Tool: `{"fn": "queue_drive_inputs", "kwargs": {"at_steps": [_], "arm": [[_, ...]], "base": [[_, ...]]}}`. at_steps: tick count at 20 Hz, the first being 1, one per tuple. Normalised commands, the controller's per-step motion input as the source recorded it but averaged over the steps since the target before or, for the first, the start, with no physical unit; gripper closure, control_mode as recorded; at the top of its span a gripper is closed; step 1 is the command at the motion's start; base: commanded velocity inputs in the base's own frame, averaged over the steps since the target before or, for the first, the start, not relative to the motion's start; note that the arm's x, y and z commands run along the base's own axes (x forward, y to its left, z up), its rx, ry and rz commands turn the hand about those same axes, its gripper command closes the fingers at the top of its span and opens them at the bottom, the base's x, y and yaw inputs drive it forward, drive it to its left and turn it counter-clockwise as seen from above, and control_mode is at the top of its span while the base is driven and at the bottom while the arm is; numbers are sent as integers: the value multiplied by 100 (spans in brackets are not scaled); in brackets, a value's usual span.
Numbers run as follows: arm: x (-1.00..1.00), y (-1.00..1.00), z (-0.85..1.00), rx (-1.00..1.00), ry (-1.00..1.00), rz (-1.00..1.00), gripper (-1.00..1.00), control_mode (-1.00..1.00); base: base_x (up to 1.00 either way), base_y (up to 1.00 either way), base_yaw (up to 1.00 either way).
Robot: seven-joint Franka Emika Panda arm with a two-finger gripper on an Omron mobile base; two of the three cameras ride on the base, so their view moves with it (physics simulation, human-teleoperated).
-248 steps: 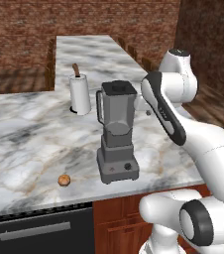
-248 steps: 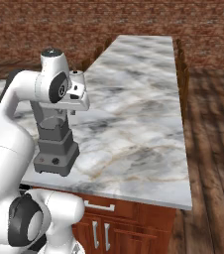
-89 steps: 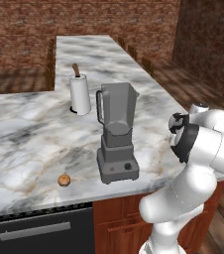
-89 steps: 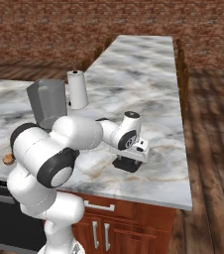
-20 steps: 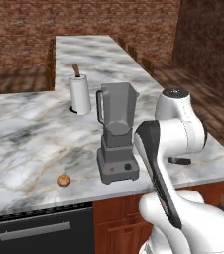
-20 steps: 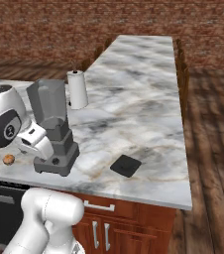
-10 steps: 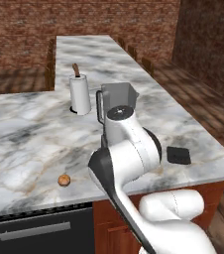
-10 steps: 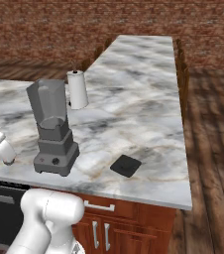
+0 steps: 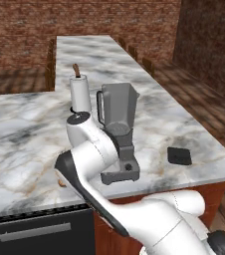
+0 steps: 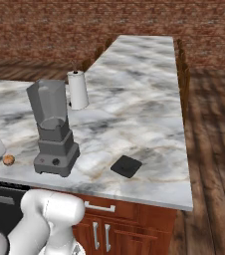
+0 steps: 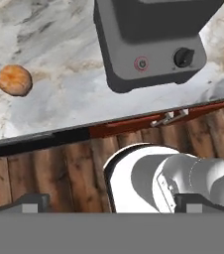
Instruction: Open the blender lid, put the tangerine in the blender, close the lid, and start the blender.
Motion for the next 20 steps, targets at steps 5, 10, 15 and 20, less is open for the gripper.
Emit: {"fn": "queue_drive_inputs", "kwargs": {"at_steps": [5, 10, 15, 20], "arm": [[70, 49, -48, 0, 1, 11, -100, -100], [62, 47, -64, 0, 0, 6, -100, -100], [53, 49, -50, 0, 0, 1, -100, -100], [41, 20, -18, 0, 0, 0, -100, -100]], "base": [[0, 0, 0], [0, 0, 0], [0, 0, 0], [0, 0, 0]]}}
